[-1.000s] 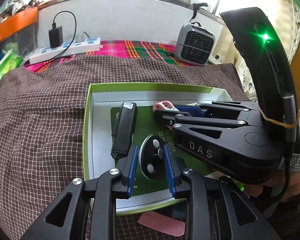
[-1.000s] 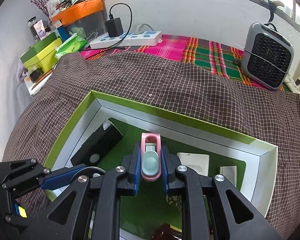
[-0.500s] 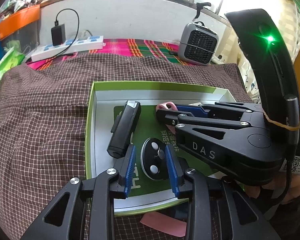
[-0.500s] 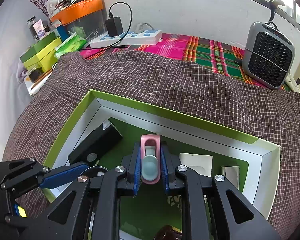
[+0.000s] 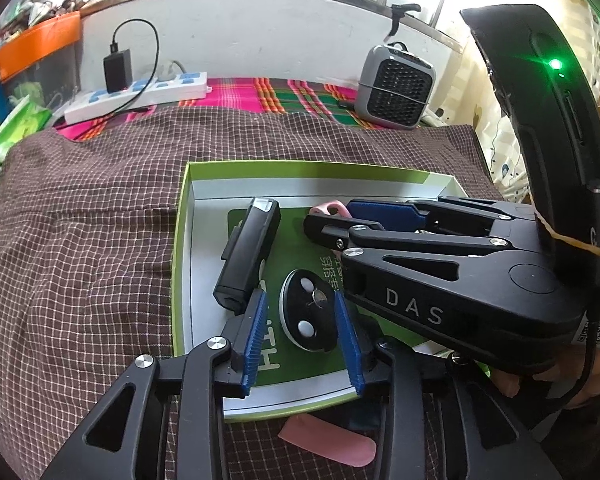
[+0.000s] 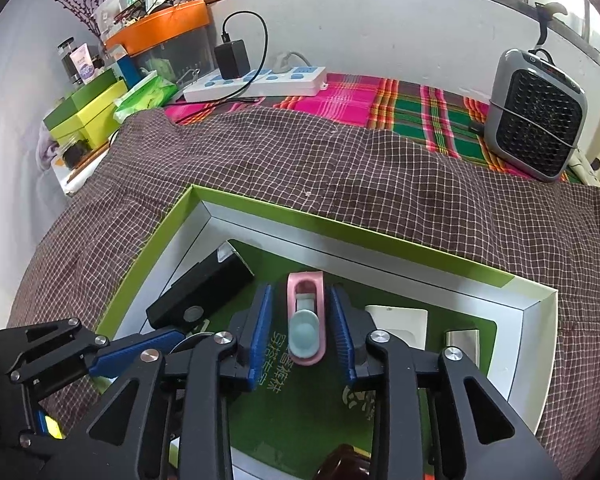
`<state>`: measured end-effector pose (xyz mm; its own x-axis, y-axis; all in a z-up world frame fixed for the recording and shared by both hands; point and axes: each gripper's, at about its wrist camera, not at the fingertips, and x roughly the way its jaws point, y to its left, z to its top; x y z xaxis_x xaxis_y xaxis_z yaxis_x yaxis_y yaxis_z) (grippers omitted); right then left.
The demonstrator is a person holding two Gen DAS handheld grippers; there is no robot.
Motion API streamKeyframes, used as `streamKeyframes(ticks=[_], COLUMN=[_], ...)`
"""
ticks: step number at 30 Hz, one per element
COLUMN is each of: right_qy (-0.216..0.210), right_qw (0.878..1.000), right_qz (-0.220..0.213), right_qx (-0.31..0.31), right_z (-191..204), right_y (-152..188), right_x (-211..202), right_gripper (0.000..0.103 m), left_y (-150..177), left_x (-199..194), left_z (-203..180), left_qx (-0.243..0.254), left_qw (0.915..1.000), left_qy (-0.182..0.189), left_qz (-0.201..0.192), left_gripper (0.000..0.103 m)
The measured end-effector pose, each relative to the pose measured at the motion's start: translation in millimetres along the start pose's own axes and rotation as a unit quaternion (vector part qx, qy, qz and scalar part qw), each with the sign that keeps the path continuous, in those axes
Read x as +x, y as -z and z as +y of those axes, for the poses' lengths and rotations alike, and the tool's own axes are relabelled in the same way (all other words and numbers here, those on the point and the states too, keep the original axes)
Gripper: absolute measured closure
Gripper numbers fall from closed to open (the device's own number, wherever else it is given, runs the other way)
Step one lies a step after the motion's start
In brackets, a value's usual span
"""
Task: Organize rigid objects
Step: 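Release the pink holder in the box with the right gripper while the left gripper sets the disc down, then withdraw both grippers from the box toward the remaining items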
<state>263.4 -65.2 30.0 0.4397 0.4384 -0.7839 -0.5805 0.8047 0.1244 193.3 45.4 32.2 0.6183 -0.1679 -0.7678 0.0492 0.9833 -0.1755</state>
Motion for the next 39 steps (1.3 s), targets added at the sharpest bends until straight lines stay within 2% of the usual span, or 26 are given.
streamKeyframes(ticks=[12, 16, 20, 31, 39], right_qy=[-0.001, 0.001, 0.005, 0.025, 0.053], right_qw=[1.000, 0.999, 0.999, 0.997, 0.992], right_qz=[-0.024, -0.031, -0.039, -0.067, -0.080], right_qx=[0.013, 0.010, 0.011, 0.035, 0.077], right_z=[3.7, 8.2, 10.7, 6.2, -7.3], right_y=[4.6, 7.8, 12.8, 39.1, 75.3], right_x=[-23.8, -33.0, -42.4, -78.6, -104.8], right_gripper=[0.066, 0.060, 0.059, 0.059, 0.056], left_y=[5.8, 9.0, 11.1, 28.2, 46.0], left_x=[-20.1, -28.2, -39.6, -65.9, -74.7], left_z=[-4.7, -4.5, -0.8, 15.2, 23.2], left_qx=[0.002, 0.000, -0.005, -0.026, -0.037], left_qw=[0.9999, 0.9998, 0.9995, 0.9986, 0.9980], left_qy=[0.001, 0.000, -0.001, 0.001, 0.015], left_qz=[-0.016, -0.020, -0.030, -0.047, -0.049], left_gripper=[0.064, 0.063, 0.062, 0.060, 0.059])
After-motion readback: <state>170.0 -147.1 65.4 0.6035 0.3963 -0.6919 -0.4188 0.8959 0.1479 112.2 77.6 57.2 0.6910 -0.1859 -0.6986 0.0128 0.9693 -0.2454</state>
